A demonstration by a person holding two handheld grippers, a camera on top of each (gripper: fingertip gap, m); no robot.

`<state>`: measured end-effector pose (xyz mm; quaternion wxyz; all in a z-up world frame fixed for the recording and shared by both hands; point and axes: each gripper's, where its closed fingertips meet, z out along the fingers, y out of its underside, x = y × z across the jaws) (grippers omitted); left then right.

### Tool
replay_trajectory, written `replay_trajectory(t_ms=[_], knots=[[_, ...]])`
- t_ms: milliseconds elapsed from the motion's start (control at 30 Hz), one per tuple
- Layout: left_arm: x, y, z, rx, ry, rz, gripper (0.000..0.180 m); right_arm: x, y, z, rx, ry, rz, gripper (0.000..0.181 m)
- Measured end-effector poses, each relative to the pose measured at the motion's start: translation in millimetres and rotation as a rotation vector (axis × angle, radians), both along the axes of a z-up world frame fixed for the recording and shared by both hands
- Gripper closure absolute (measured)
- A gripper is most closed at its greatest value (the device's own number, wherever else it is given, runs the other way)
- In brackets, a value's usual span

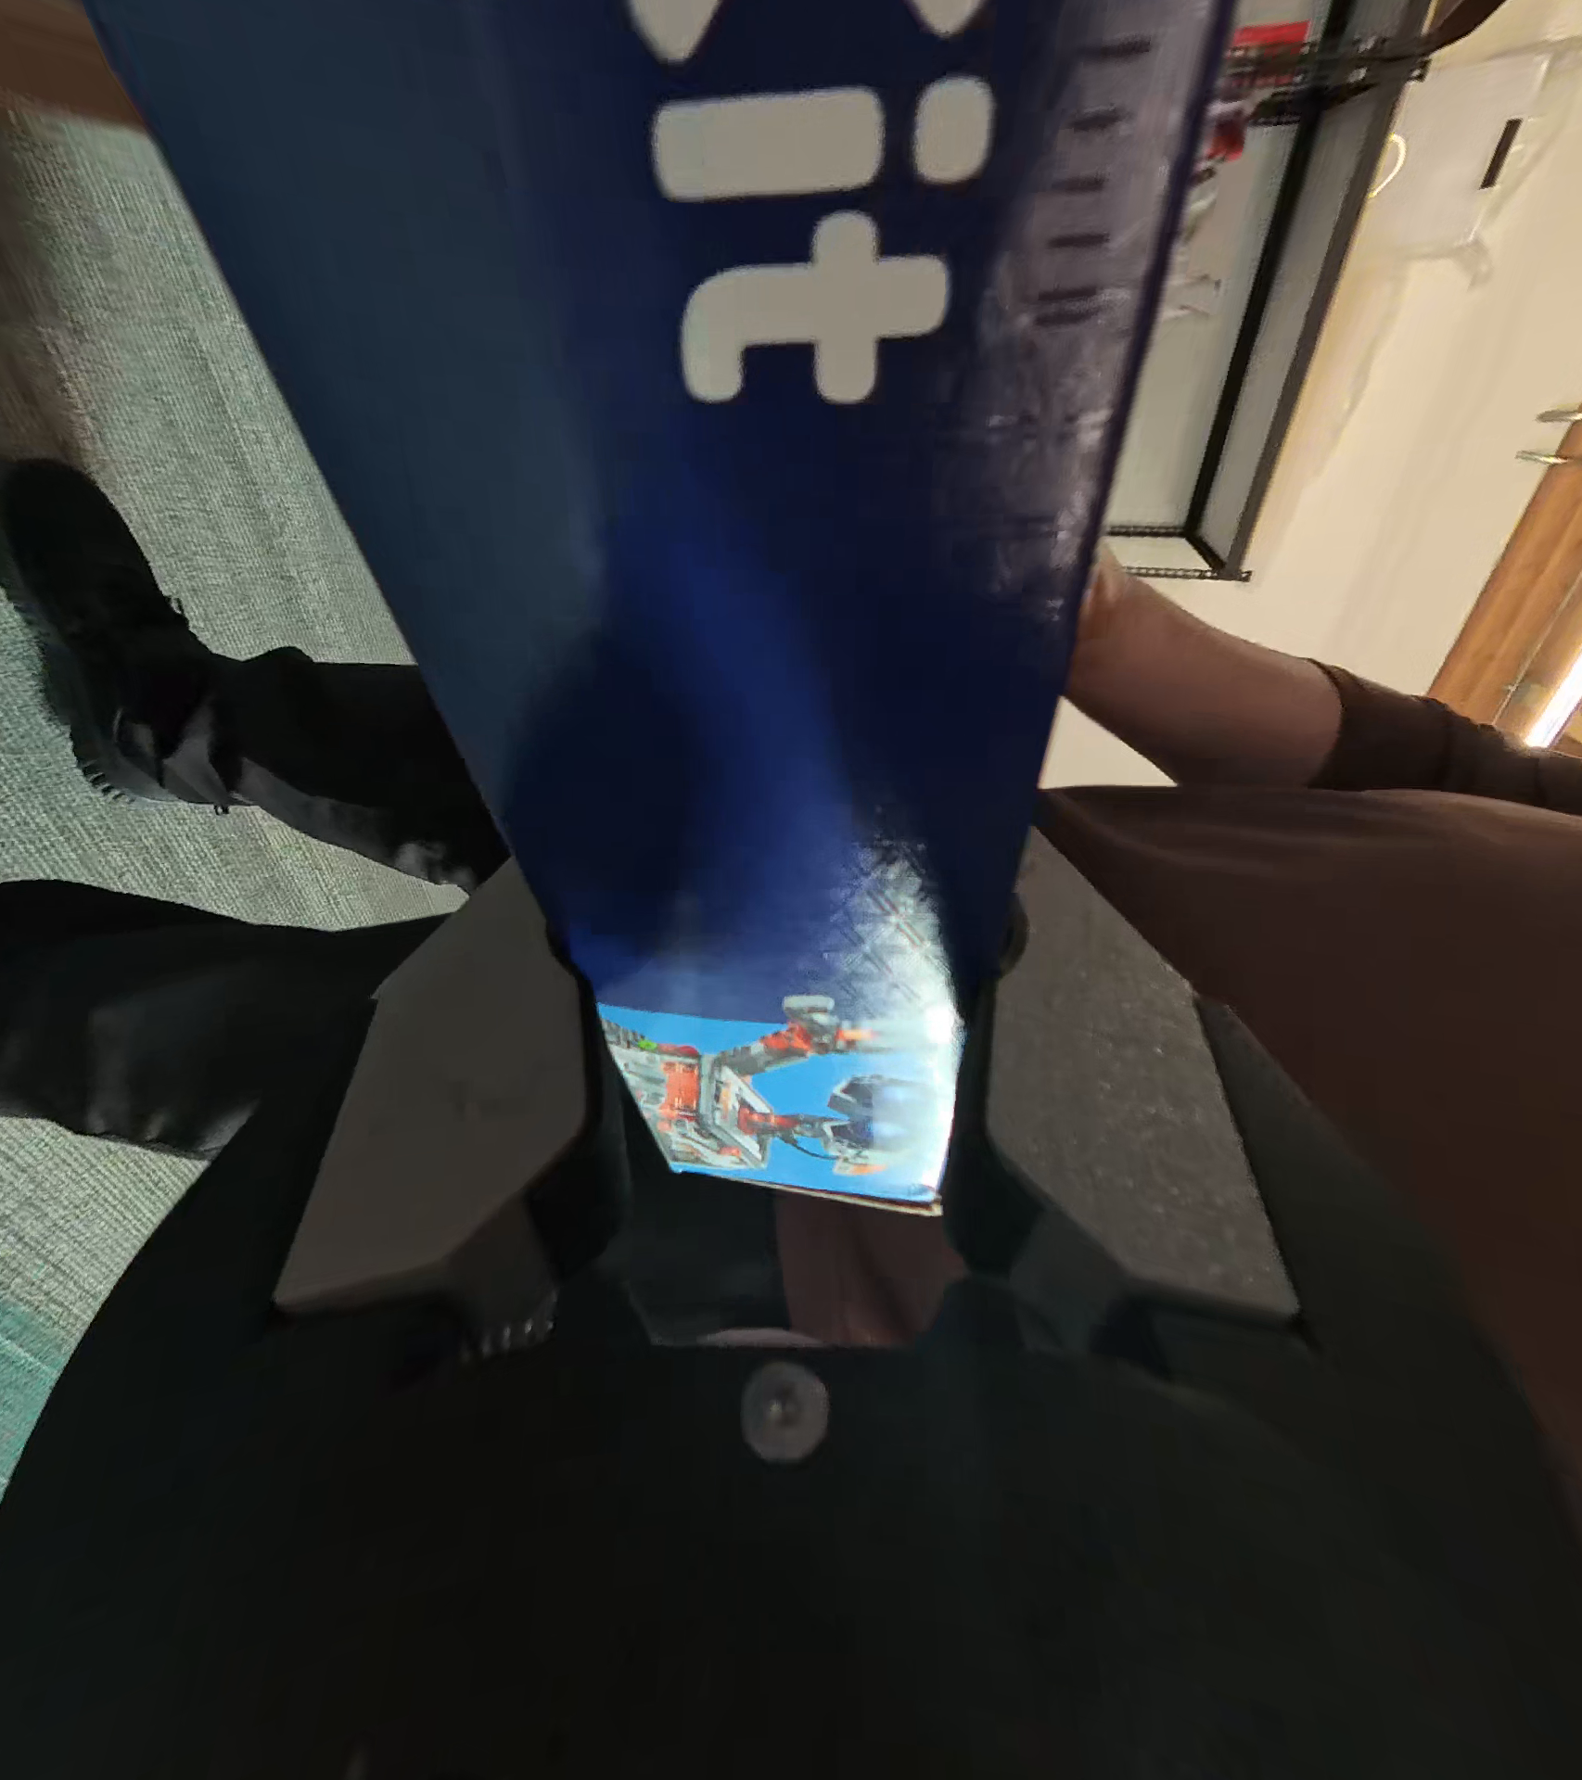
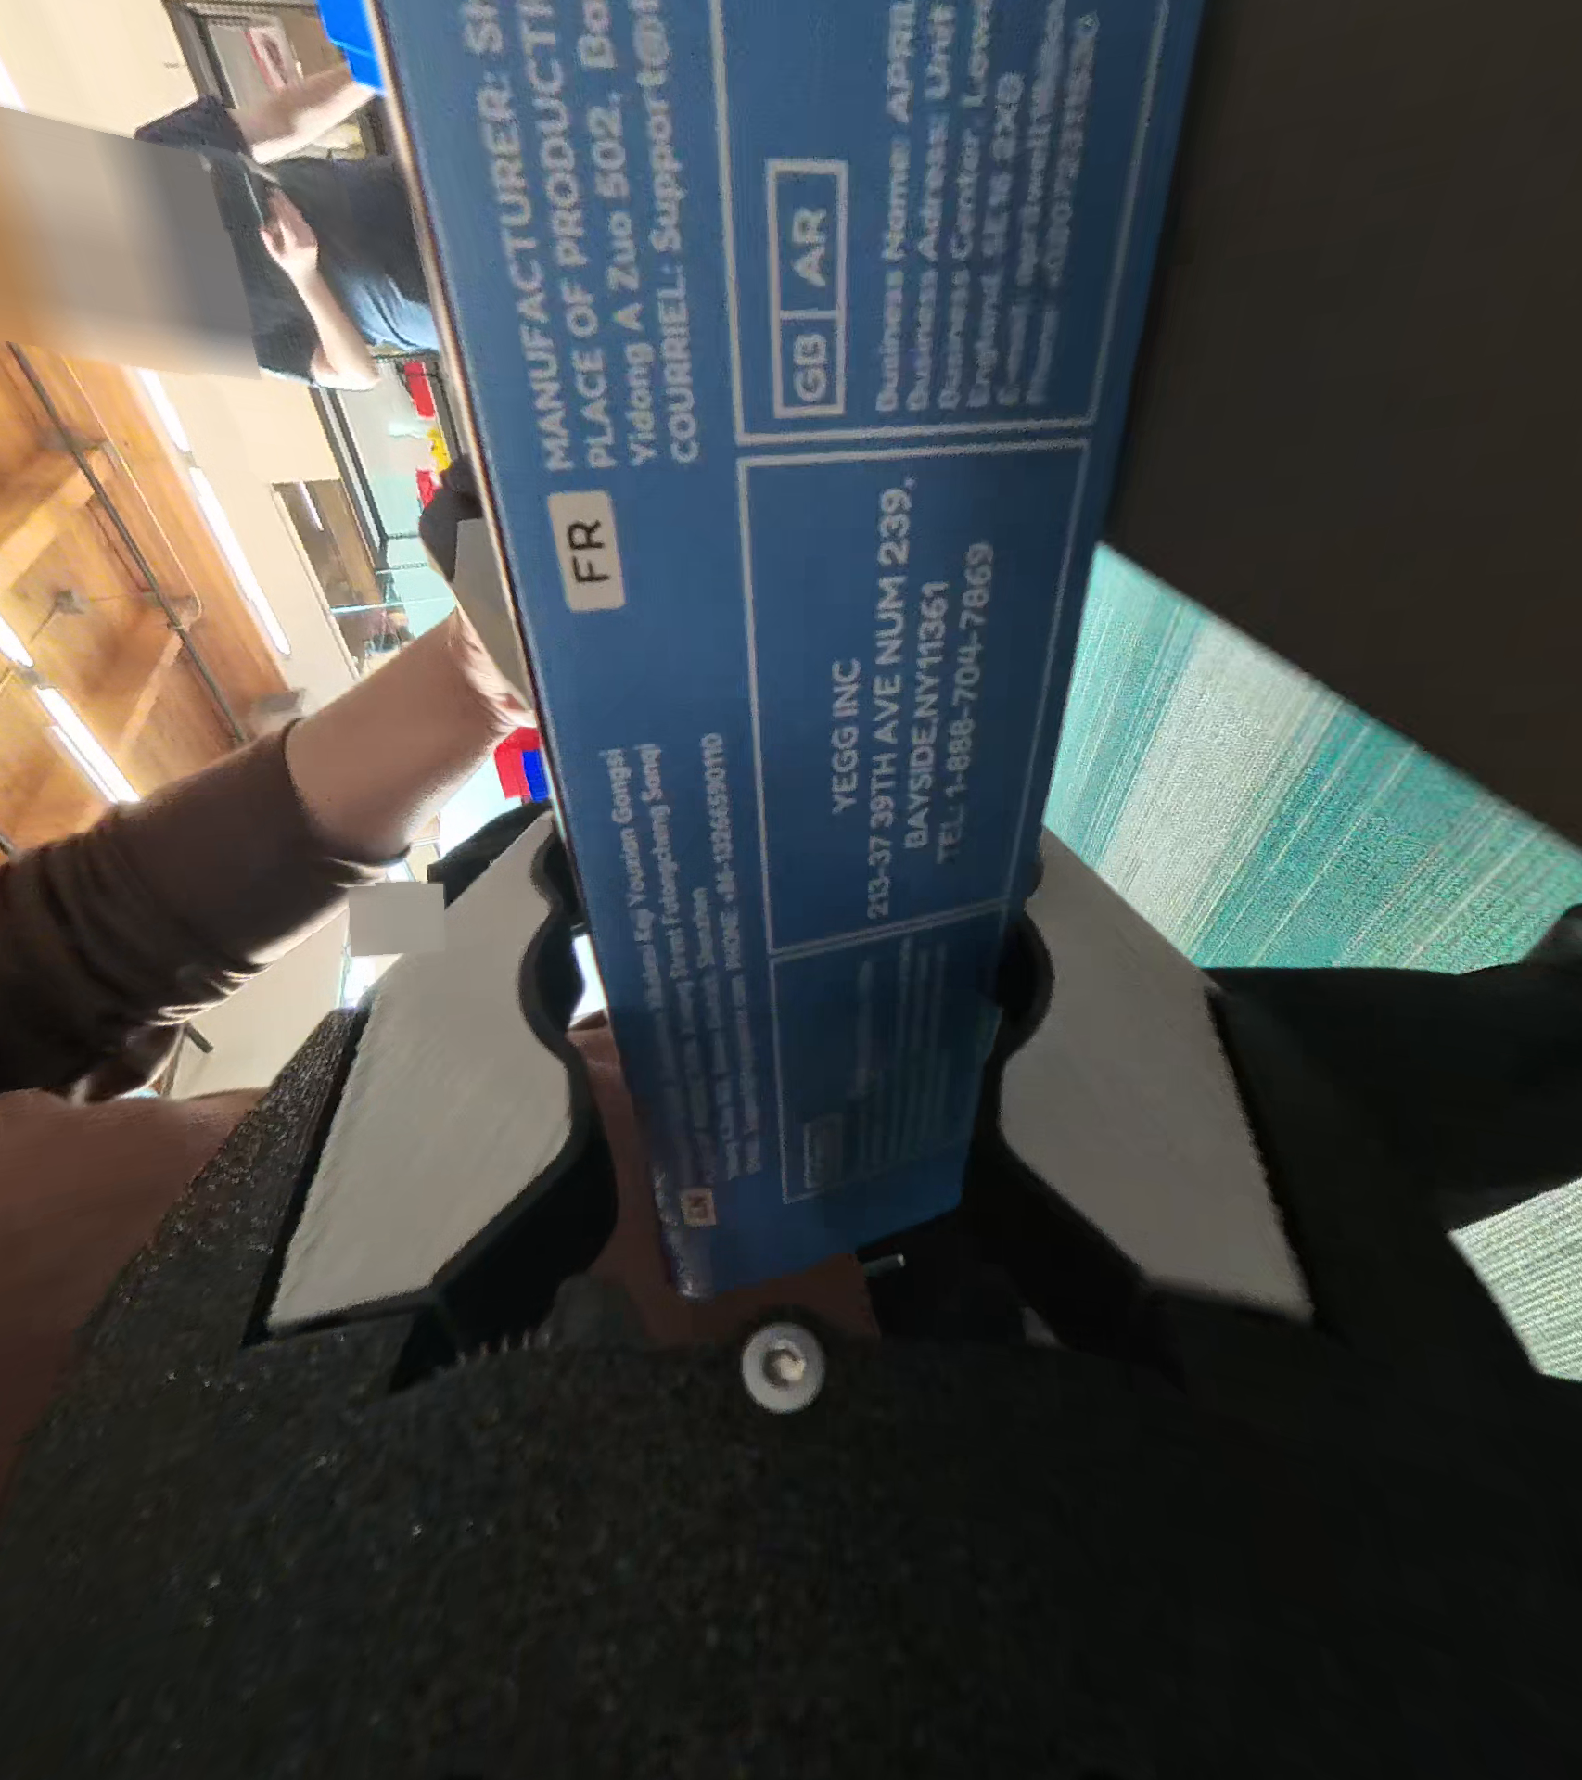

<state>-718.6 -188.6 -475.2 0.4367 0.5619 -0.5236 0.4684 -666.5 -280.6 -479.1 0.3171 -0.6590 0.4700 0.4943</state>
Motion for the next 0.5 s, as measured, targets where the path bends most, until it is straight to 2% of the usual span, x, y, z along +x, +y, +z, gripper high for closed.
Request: replay_trajectory(t_ms=[167,500], knots=[[-29.7,-5.5,28.0,0.022,-0.020,0.012,0.097,-21.9,-2.0,28.6,0.056,-0.035,-0.036,0.099],[3.1,-78.8,95.1,0.040,-0.180,-0.096,0.097,-5.5,-72.0,97.2,0.086,-0.192,-0.120,0.098]])
